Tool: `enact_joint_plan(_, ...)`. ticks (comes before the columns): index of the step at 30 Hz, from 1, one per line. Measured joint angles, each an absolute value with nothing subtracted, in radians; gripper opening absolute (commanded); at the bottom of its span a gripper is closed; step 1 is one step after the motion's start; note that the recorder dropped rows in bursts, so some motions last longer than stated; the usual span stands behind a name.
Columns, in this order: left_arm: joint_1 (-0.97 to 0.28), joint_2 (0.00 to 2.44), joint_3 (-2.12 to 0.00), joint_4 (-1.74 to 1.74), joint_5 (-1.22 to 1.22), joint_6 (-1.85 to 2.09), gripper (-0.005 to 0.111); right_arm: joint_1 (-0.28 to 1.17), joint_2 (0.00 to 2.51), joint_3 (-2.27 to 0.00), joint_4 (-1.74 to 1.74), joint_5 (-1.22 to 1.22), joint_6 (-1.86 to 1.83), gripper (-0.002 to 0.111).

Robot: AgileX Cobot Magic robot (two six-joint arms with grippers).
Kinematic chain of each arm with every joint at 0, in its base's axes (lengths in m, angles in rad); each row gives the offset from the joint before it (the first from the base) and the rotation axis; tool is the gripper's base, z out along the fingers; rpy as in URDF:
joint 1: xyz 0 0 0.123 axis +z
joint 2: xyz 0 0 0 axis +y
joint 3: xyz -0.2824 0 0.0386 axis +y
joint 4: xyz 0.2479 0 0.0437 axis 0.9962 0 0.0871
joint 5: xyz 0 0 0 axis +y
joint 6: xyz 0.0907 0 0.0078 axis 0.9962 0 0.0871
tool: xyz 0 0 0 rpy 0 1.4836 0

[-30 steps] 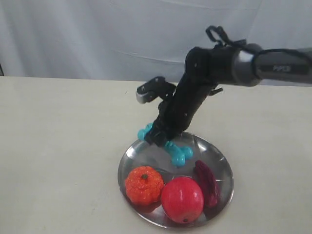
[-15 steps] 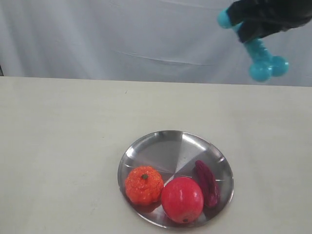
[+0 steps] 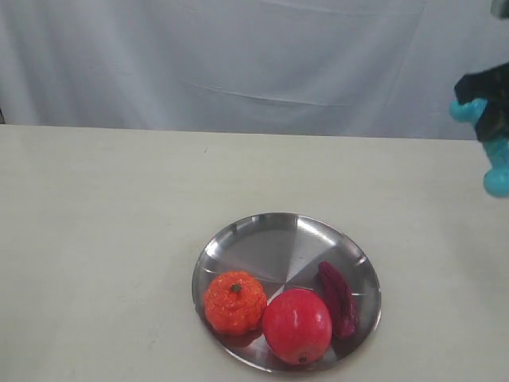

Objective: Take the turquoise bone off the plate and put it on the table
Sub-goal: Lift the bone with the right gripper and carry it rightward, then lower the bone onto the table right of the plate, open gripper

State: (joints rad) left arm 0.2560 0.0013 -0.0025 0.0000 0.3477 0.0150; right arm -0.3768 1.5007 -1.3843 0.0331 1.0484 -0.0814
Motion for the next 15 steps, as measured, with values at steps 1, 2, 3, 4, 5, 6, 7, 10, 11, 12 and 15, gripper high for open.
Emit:
enact_joint_plan(1, 0.256, 0.001, -0.003, 0.000, 0.348, 0.015, 0.000, -0.377, 1.518, -1.357, 0.036, 1.025, -0.080, -0.001)
enact_joint_plan(2, 0.256, 0.001, -0.003, 0.000, 0.348, 0.015, 0.000, -0.377, 1.537, -1.331, 0.039, 1.001, -0.078, -0.001)
enact_joint_plan(3, 0.256, 0.001, -0.003, 0.000, 0.348, 0.015, 0.000, -0.377, 1.554, -1.311, 0.041, 0.976, -0.078, -0.001)
enact_joint_plan(4, 0.256, 0.001, -0.003, 0.000, 0.348, 0.015, 0.000, -0.377, 1.575, -1.288, 0.043, 0.953, -0.078, -0.001)
enact_joint_plan(5, 0.256, 0.001, -0.003, 0.000, 0.348, 0.015, 0.000, -0.377, 1.599, -1.268, 0.043, 0.932, -0.078, -0.001)
enact_joint_plan(6, 0.256, 0.001, -0.003, 0.000, 0.348, 0.015, 0.000, -0.377, 1.623, -1.253, 0.043, 0.917, -0.078, -0.001)
enact_joint_plan(7, 0.256, 0.001, -0.003, 0.000, 0.348, 0.015, 0.000, -0.377, 1.649, -1.237, 0.043, 0.899, -0.078, -0.001)
enact_joint_plan(10, 0.256, 0.001, -0.003, 0.000, 0.348, 0.015, 0.000, -0.377, 1.723, -1.202, 0.052, 0.856, -0.075, -0.001)
enact_joint_plan(11, 0.256, 0.001, -0.003, 0.000, 0.348, 0.015, 0.000, -0.377, 1.751, -1.198, 0.060, 0.850, -0.076, -0.001)
enact_joint_plan(12, 0.256, 0.001, -0.003, 0.000, 0.348, 0.015, 0.000, -0.377, 1.772, -1.196, 0.070, 0.842, -0.074, -0.001)
enact_joint_plan(15, 0.256, 0.001, -0.003, 0.000, 0.348, 0.015, 0.000, -0.377, 1.845, -1.195, 0.100, 0.821, -0.074, -0.001)
